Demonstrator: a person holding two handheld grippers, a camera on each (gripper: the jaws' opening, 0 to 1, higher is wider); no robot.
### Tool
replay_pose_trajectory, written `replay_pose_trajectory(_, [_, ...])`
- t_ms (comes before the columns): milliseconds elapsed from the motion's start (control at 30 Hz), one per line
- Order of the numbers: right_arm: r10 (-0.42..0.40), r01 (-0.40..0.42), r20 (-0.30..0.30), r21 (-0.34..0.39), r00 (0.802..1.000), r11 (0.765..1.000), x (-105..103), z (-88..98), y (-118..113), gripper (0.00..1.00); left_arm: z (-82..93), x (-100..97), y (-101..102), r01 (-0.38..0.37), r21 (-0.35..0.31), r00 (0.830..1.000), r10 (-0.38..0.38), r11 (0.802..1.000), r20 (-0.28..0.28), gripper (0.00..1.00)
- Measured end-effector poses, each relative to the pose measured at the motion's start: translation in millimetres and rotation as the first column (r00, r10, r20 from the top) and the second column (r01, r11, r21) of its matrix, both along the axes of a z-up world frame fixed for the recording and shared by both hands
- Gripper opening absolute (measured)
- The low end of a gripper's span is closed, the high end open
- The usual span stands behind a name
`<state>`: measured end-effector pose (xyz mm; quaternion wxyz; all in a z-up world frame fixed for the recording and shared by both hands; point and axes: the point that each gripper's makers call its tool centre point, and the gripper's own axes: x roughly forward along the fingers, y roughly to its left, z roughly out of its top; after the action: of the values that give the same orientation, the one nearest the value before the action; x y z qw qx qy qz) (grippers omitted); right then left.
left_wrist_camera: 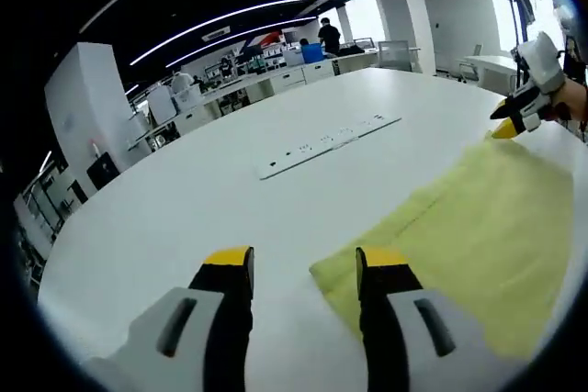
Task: Fold the garment on the visible template until the final outline fits inside the template.
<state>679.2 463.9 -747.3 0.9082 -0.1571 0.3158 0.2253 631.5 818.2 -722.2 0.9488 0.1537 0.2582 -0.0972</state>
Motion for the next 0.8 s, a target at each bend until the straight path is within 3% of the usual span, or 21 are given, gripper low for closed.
replay_pose_trajectory(100, [-0.007, 0.007, -0.004, 0.014, 1.0, 1.0, -0.6, 2.1, -1.4, 0.34, -5.5, -5.2, 3.0, 0.0, 0.008, 1.0, 0.001, 1.0, -0.028, 0.42])
replay_pose_trajectory(200, [-0.012, 0.014, -0.023, 0.054, 1.0, 0.998, -5.6, 5.4, 0.6, 0.37, -7.7, -11.1, 2.4, -0.002, -0.037, 0.999, 0.0, 0.999, -0.044, 0.47])
replay_pose_trajectory(400, [0.007, 0.004, -0.072, 0.14, 0.997, 0.99, -18.5, 9.9, 6.5, 0.53, -2.3, -22.2, -0.5, 0.002, -0.14, 0.999, -0.007, 0.99, -0.039, 0.65])
replay_pose_trajectory(567, [0.069, -0.037, -0.127, 0.238, 0.99, 0.971, -43.6, 15.5, 18.0, 0.63, 0.6, -37.1, 2.6, -0.003, -0.224, 0.999, -0.005, 0.975, -0.038, 0.74])
replay_pose_trajectory(800, [0.123, -0.082, -0.154, 0.249, 0.98, 0.965, -78.0, 20.7, 17.3, 0.68, 2.7, -68.0, 6.3, 0.031, -0.24, 0.998, -0.043, 0.97, -0.045, 0.83])
